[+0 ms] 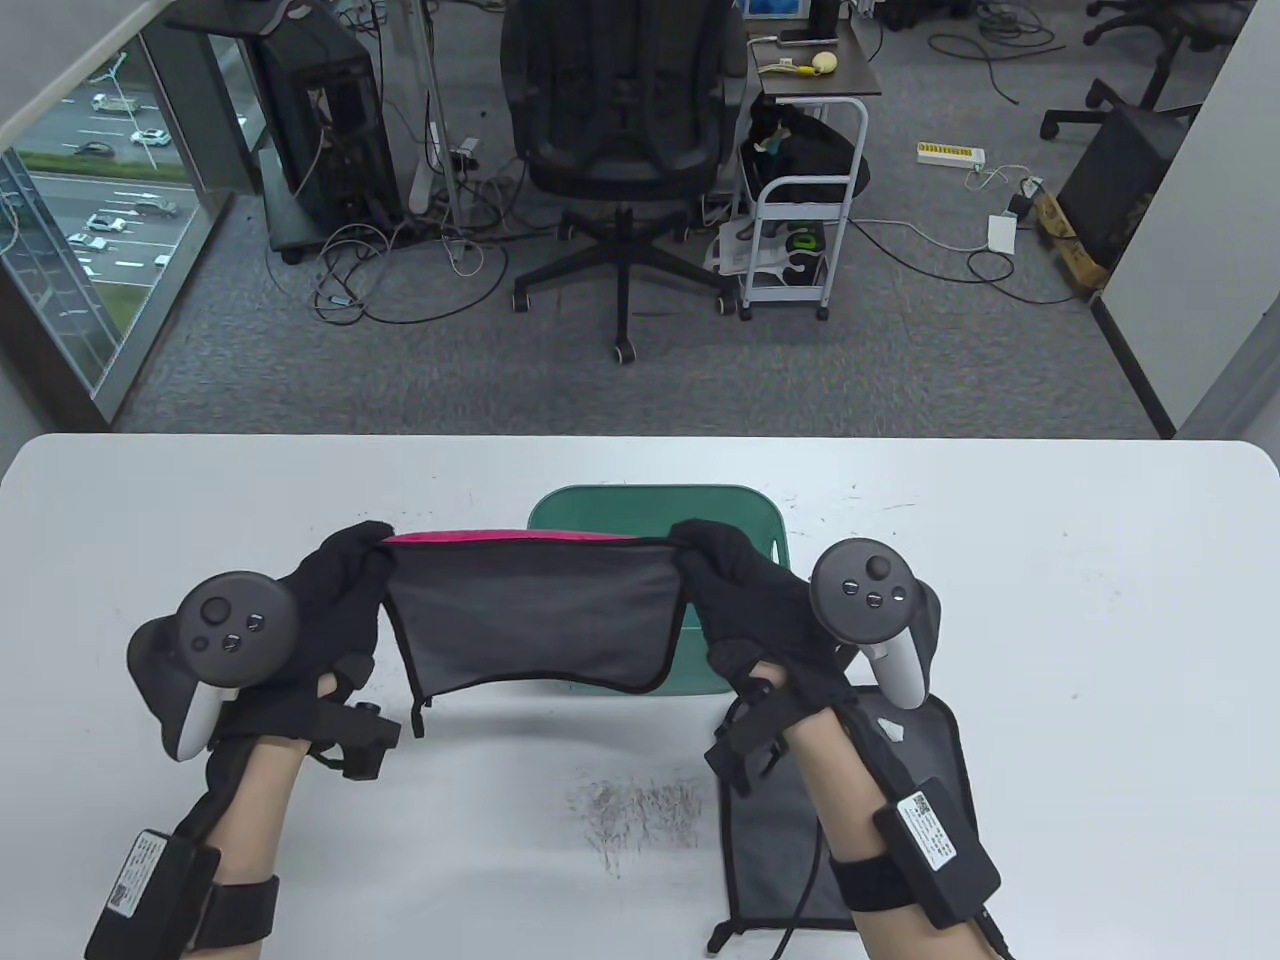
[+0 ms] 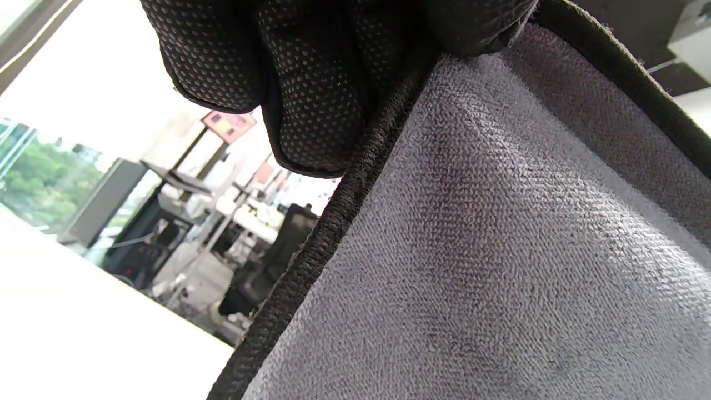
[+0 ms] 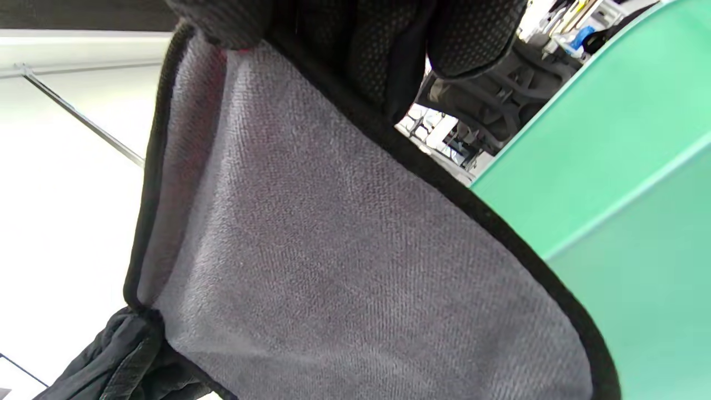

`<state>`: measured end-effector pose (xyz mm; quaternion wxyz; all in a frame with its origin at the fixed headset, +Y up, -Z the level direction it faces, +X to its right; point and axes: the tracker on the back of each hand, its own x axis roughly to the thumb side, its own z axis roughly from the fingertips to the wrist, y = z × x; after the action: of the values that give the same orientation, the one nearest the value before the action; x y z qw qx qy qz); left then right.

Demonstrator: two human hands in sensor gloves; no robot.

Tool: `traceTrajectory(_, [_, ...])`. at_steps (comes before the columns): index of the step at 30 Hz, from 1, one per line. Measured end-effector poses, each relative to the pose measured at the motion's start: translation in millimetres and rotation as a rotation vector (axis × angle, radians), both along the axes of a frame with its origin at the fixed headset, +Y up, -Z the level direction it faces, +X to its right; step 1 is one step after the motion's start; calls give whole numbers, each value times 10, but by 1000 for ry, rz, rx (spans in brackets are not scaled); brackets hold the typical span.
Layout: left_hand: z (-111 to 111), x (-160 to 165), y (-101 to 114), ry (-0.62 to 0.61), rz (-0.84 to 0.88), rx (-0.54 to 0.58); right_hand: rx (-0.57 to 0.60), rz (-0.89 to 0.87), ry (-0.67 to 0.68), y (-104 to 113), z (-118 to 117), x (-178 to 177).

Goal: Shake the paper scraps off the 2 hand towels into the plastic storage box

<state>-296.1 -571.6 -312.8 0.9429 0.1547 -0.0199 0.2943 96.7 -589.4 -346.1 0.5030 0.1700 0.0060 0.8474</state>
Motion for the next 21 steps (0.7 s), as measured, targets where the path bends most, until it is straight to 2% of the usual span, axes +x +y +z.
traceTrajectory(13, [352, -435, -540, -31, -37, -130, -196, -33, 174, -674, 167, -422])
traceTrajectory(21, [634, -681, -655, -56, 15, -248, -310, -23, 324, -854, 504, -670])
